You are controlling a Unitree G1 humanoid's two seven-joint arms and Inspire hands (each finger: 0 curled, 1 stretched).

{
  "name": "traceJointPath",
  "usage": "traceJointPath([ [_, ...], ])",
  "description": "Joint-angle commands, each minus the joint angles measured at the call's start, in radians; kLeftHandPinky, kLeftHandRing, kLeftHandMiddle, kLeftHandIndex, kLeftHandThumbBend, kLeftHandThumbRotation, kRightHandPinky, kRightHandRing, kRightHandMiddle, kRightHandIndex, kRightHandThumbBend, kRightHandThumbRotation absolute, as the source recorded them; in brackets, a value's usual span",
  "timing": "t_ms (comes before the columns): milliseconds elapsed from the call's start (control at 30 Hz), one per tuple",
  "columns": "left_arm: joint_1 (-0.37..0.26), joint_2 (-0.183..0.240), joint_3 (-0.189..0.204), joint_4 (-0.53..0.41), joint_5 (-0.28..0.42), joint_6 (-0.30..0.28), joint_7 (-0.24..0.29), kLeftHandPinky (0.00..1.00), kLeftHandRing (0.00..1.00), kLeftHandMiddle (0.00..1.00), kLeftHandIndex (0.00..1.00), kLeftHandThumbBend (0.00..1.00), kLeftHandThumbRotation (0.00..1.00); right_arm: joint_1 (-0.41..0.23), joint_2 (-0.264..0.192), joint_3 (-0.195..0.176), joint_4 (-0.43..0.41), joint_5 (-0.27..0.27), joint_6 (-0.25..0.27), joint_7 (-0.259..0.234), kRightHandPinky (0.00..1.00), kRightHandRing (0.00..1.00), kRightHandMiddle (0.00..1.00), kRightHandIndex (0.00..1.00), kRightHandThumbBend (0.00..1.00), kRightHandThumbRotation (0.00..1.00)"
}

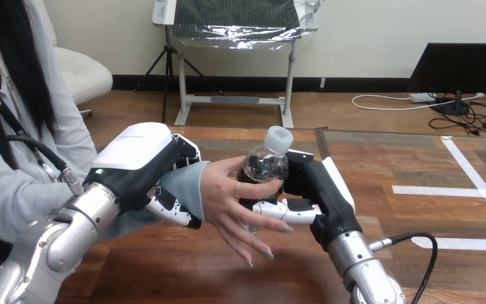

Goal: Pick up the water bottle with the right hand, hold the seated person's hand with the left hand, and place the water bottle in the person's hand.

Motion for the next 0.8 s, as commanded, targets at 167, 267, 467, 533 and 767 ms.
traceJointPath([
  [167,-0.09,-0.015,0.012,-0.027,0.0,0.006,0.035,0.28,0.33,0.4,0.42,0.9,0.0,-0.097,0.005,0.003,-0.034,-0.01,-0.019,-0.029,0.3,0.36,0.43,0.47,0.82,0.0],
  [267,-0.087,-0.014,0.013,-0.027,-0.001,0.002,0.038,0.28,0.34,0.4,0.42,0.9,0.0,-0.103,0.0,0.007,-0.027,-0.021,-0.015,-0.036,0.31,0.37,0.45,0.48,0.82,0.0],
  [467,-0.08,-0.013,0.017,-0.028,-0.009,0.0,0.035,0.3,0.35,0.41,0.43,0.9,0.0,-0.113,-0.014,0.016,-0.025,-0.048,0.005,-0.042,0.38,0.44,0.51,0.53,0.82,0.0],
  [533,-0.079,-0.012,0.019,-0.026,-0.011,-0.002,0.036,0.3,0.35,0.42,0.43,0.9,0.0,-0.116,-0.019,0.018,-0.026,-0.054,0.014,-0.039,0.4,0.46,0.52,0.54,0.83,0.0],
  [767,-0.071,-0.007,0.022,-0.022,-0.016,-0.011,0.04,0.35,0.39,0.45,0.47,0.91,0.0,-0.122,-0.03,0.022,-0.03,-0.07,0.041,-0.036,0.45,0.52,0.58,0.61,0.84,0.0],
])
